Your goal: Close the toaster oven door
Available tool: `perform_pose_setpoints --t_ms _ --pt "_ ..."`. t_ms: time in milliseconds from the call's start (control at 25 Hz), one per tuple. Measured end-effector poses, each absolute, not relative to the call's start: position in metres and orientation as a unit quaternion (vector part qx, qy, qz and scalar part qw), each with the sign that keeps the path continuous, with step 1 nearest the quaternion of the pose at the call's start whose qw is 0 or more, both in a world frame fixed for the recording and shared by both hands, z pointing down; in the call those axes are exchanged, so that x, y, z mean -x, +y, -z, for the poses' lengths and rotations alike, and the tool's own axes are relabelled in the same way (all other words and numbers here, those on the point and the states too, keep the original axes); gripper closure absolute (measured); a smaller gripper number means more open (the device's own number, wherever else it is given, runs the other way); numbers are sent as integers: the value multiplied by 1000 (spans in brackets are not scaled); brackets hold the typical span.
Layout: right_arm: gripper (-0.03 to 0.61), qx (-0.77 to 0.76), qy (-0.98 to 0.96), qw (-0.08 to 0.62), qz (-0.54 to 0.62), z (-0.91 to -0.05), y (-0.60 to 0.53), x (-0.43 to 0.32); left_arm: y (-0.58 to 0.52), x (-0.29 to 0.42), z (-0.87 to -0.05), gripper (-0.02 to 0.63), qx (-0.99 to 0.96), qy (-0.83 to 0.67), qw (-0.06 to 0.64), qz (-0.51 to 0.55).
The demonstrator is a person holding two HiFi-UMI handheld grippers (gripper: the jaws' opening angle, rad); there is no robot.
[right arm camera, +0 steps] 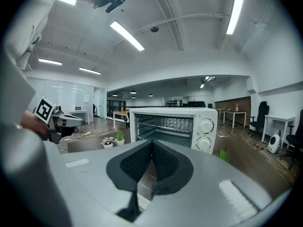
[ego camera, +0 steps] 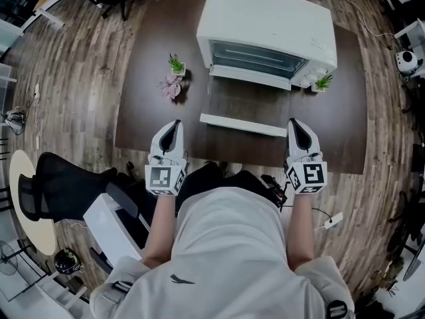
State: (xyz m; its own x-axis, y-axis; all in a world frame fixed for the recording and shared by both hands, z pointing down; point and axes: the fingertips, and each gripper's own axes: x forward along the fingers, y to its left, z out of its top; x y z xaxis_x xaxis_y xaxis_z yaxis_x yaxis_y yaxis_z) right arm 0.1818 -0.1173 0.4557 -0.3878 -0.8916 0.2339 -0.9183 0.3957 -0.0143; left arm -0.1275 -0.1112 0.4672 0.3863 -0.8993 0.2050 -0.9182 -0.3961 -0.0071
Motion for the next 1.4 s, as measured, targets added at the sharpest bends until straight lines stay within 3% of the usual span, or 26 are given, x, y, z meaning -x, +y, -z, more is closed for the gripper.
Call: perform_pose_setpoints --t_ms 560,760,960,1160,1240,1400 --pt "564 -590 -788 130 -116 -502 -133 -204 -153 120 -475 612 -849 -516 58 -99" --pt "395 -598 -756 194 -185 -575 -109 -216 -156 120 -479 612 -856 -504 57 -99" --pt "318 -569 -735 252 -271 -642 -79 -209 -160 122 -481 612 -858 -501 60 -94" --pt "344 -566 -716 277 -300 -671 -81 -206 -161 126 -481 612 -858 -502 58 -94" --pt "427 -575 -708 275 -306 -673 -86 -211 -162 129 -481 612 -856 -505 58 -94" --pt "422 -575 -714 263 -301 -663 -87 -212 -161 134 -481 612 -853 -509 59 -95"
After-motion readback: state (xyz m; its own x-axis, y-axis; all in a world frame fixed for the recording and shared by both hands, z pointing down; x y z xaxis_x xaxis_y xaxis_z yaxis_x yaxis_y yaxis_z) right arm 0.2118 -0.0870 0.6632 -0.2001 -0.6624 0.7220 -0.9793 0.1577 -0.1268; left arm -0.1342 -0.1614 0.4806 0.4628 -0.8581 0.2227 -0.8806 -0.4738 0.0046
